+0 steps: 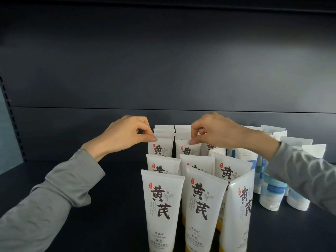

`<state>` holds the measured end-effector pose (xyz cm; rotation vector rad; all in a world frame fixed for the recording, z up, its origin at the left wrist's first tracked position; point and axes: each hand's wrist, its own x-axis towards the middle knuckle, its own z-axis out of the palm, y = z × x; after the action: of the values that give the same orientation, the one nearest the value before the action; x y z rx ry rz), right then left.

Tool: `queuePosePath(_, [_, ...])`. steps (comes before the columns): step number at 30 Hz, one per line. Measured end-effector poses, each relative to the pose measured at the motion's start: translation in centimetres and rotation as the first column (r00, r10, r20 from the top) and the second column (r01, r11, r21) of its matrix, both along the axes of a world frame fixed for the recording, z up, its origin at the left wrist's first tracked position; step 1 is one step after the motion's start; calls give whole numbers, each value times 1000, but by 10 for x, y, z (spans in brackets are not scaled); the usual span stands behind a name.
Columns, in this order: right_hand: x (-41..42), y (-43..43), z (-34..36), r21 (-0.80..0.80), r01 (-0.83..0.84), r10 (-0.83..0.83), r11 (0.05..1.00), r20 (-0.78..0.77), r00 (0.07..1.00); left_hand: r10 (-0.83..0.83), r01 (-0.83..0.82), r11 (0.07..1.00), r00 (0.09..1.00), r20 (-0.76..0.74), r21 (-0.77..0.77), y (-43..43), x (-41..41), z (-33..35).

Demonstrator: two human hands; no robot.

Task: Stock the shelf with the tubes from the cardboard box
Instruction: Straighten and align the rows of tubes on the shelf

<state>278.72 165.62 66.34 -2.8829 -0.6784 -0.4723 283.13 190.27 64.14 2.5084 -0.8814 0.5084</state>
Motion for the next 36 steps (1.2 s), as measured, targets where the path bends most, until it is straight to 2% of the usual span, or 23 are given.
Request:
queuePosePath(7, [9, -1, -6, 6, 16, -17, 1000, 79, 997, -76, 67, 991, 994, -77, -114, -3, 2, -3])
queuePosePath(11, [11, -3, -4, 61, 25, -26, 998, 2, 1000, -84, 73, 988, 993, -77, -133, -7, 1, -5])
queuePosePath(17, [10, -11, -2, 219, -47, 69, 974, -92, 993, -95, 83, 987, 992, -88, -136, -2, 5, -6])
queuePosePath(21, [5, -24, 5, 262, -72, 102, 962, -101, 990, -125, 102, 973, 987, -98, -209, 2, 7, -9])
queuePosePath(28, [-7, -61, 12, 410, -93, 217, 907, -266, 939, -160, 128, 958, 982, -105, -256, -1, 11, -12])
queuePosePath(31, [-13, -67, 13, 400, -93, 234, 912, -320, 918, -165, 131, 955, 980, -112, -265, -1, 12, -13])
queuePosePath(36, [-18, -64, 16, 270, -104, 199, 957, -354, 914, -185, 139, 947, 973, -136, -289, -4, 11, -12])
